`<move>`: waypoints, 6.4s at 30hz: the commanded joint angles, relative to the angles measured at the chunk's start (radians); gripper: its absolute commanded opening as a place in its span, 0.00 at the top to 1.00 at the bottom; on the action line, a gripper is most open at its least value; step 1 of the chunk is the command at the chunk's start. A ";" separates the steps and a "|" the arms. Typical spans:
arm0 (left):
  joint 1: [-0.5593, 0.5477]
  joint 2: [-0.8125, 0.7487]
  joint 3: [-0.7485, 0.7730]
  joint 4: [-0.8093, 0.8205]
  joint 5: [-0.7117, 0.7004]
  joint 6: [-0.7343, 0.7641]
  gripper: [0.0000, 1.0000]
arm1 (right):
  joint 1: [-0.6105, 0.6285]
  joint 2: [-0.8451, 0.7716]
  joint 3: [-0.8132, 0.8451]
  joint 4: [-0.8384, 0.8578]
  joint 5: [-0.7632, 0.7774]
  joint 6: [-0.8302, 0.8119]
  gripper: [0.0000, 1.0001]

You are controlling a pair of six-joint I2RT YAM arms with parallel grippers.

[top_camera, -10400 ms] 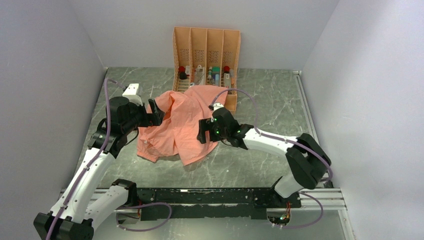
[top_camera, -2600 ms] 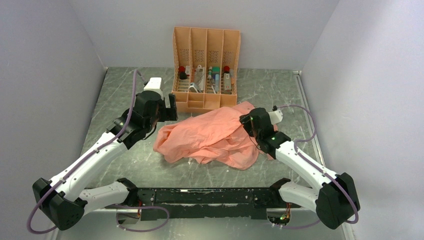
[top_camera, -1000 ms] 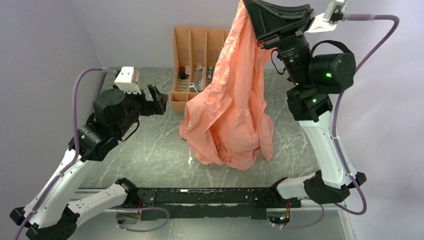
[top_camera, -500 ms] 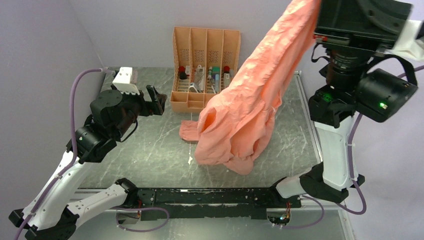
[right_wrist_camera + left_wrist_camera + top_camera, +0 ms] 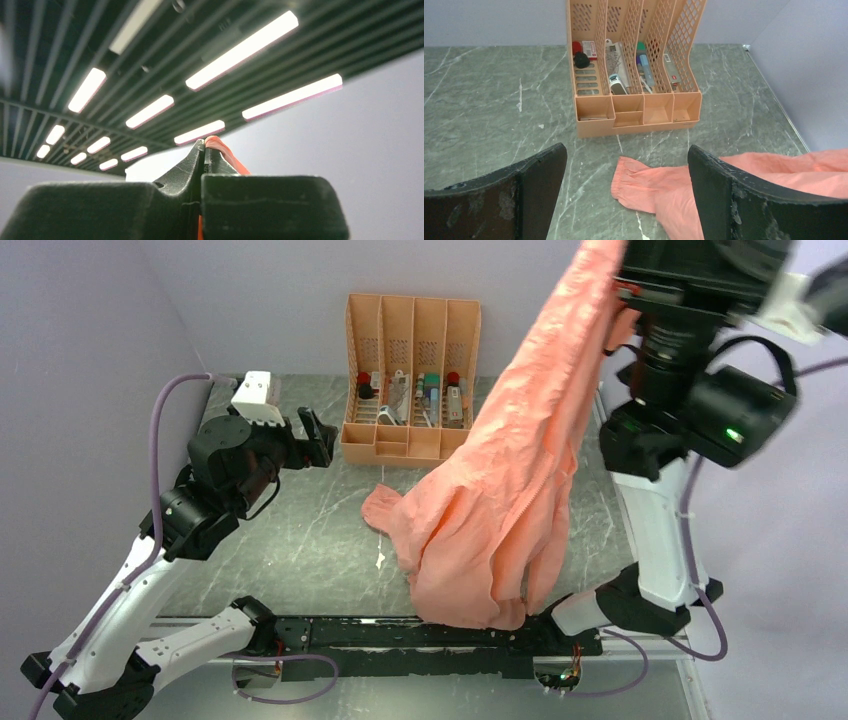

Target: Zip up the jacket

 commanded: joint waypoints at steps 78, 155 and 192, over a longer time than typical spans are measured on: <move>0.089 0.826 -0.159 0.090 0.196 -0.189 0.24 | -0.220 0.320 -1.102 -0.615 0.143 -0.086 0.29; 0.088 0.082 0.225 0.064 0.587 0.255 0.92 | 0.032 -0.758 -1.314 -0.234 0.106 0.057 1.00; 0.305 0.674 0.504 0.132 0.503 0.117 0.92 | -0.051 -0.184 -1.095 -0.248 0.453 -0.038 1.00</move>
